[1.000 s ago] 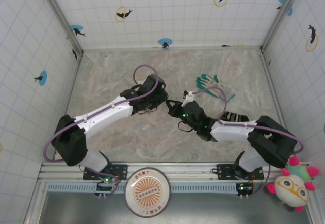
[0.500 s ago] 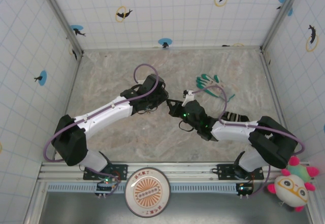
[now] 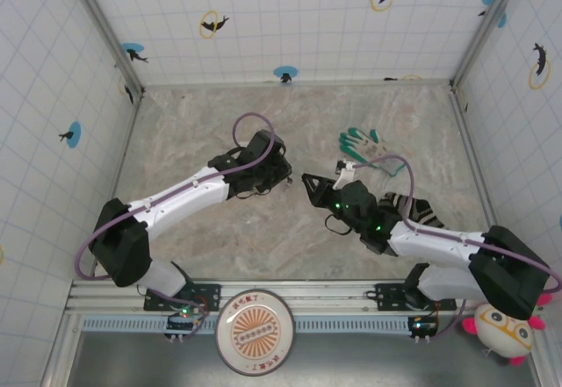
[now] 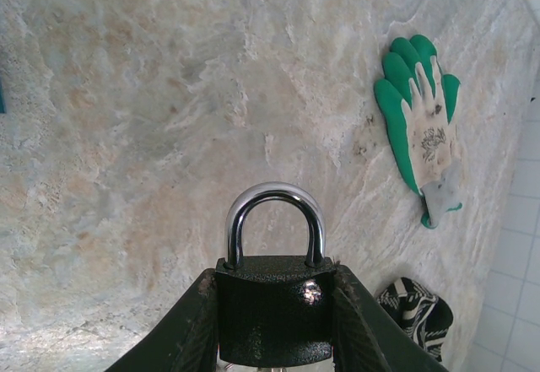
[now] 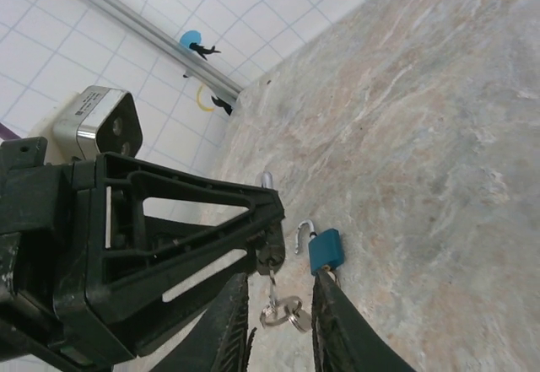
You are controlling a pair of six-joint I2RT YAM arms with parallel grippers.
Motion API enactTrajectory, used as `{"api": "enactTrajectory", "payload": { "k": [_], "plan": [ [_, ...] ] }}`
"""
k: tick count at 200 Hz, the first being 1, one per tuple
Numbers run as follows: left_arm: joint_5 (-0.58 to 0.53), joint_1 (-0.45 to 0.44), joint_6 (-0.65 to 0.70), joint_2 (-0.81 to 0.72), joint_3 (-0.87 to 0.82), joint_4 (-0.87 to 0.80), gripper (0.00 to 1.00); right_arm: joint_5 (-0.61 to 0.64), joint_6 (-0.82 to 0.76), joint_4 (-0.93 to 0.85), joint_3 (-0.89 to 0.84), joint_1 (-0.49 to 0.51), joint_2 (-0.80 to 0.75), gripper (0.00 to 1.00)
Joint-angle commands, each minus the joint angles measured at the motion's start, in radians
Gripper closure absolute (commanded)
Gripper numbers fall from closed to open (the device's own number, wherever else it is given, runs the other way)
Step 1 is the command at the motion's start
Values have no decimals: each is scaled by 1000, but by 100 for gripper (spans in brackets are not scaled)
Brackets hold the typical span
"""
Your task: Unlock with the key
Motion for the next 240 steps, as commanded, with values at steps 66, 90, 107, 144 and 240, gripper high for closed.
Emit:
{"api": "enactTrajectory", "payload": {
  "k": [66, 90, 107, 144, 240],
  "plan": [
    [23, 6, 8, -33, -25, 7, 100, -17, -7, 100, 5, 38, 70, 76],
    [32, 7, 5, -32, -29, 13, 100, -17, 0, 128, 23, 45, 113, 71],
    [34, 6, 6, -30, -30, 16, 100, -23, 5, 141, 36, 46, 136, 70],
    [42, 6, 7, -31, -29, 23, 100, -37, 17, 176, 51, 48, 174, 71],
    [40, 6, 7, -37, -26, 29, 100, -43, 48, 188, 61, 54, 218, 76]
  ]
}}
